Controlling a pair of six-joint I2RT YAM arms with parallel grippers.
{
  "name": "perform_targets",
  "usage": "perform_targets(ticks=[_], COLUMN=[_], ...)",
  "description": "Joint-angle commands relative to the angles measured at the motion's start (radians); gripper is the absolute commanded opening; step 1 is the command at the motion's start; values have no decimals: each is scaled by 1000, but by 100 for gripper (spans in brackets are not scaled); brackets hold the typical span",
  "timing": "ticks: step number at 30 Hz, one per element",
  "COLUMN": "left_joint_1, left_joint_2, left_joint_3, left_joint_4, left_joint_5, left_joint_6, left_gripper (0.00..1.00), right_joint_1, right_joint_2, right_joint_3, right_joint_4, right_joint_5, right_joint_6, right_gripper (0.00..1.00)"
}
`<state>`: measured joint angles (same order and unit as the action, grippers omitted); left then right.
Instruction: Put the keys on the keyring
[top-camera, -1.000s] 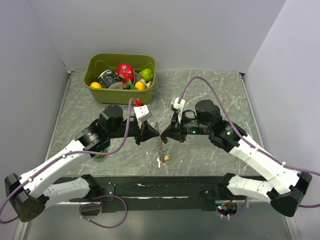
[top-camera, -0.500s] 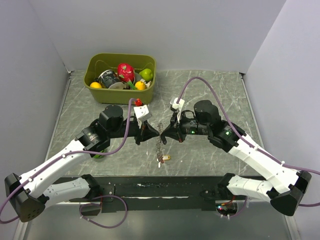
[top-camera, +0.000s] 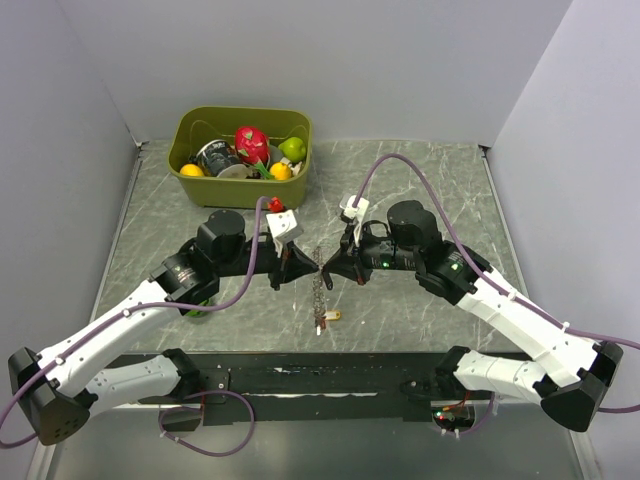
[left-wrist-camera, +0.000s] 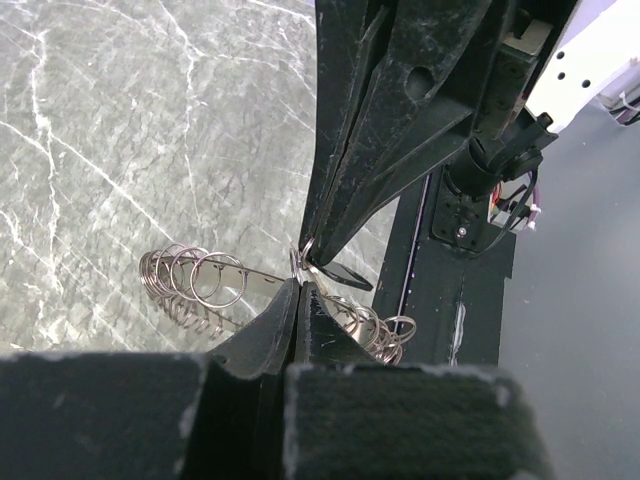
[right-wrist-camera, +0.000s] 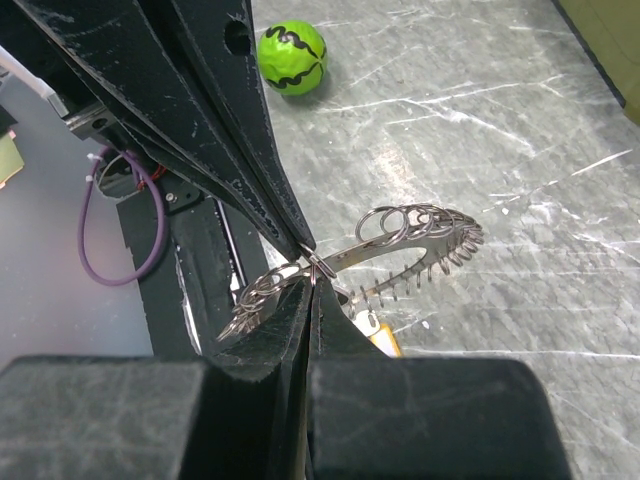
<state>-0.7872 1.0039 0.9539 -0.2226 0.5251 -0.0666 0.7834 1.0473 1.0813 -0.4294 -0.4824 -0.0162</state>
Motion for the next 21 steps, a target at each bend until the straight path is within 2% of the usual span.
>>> perform_targets(ticks=[1, 11, 21], left_joint_1=[-12, -14, -14], left_joint_2=[-40, -70, -87], left_joint_3=[26, 14, 3], left_joint_4=[72, 86, 89], left_joint_5=[41, 53, 39], left_joint_6=[8, 11, 13], left_gripper=[1, 1, 1], right_joint_1=[5, 2, 0], right_joint_2=[-21, -27, -59], right_joint_3=[19, 6, 11], right_joint_4=[47, 38, 46], right_joint_5=[31, 73, 42], right_joint_6=[7, 5, -10], right_gripper=[0, 0, 0])
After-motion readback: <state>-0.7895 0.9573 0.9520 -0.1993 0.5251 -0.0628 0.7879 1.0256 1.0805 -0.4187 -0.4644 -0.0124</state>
